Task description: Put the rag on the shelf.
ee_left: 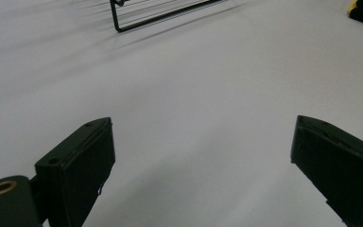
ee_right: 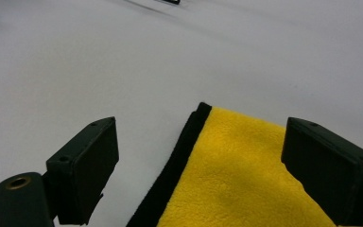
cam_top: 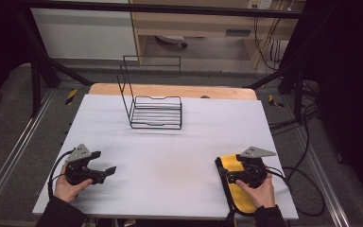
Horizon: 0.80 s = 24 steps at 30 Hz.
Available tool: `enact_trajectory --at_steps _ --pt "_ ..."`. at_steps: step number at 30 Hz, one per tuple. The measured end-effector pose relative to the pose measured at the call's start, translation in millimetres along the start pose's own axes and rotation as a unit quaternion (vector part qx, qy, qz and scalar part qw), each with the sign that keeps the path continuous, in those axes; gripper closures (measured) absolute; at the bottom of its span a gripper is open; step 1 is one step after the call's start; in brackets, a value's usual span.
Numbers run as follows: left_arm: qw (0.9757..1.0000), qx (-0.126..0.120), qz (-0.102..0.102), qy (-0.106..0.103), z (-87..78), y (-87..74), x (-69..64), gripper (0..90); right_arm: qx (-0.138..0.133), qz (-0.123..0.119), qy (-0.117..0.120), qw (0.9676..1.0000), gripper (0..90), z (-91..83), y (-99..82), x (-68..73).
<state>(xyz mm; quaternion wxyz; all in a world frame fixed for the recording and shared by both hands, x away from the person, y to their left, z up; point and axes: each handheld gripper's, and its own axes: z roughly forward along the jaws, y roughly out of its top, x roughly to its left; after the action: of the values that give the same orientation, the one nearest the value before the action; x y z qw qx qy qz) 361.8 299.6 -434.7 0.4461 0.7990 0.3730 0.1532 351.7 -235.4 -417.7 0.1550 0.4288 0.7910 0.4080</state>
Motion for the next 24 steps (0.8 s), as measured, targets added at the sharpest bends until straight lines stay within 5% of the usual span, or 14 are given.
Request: enact_trajectory --at_steps 11,24 --pt "1.0000 0.003 -0.001 0.003 0.3 -0.4 0.4 7.2 0.049 -0.021 -0.025 0.9983 43.5 25.7 1.8 11.5" --pt "1.0000 0.005 -0.003 0.008 0.0 -0.6 0.8 7.6 0.069 -0.040 -0.072 0.9942 58.7 41.9 -4.0 15.1"
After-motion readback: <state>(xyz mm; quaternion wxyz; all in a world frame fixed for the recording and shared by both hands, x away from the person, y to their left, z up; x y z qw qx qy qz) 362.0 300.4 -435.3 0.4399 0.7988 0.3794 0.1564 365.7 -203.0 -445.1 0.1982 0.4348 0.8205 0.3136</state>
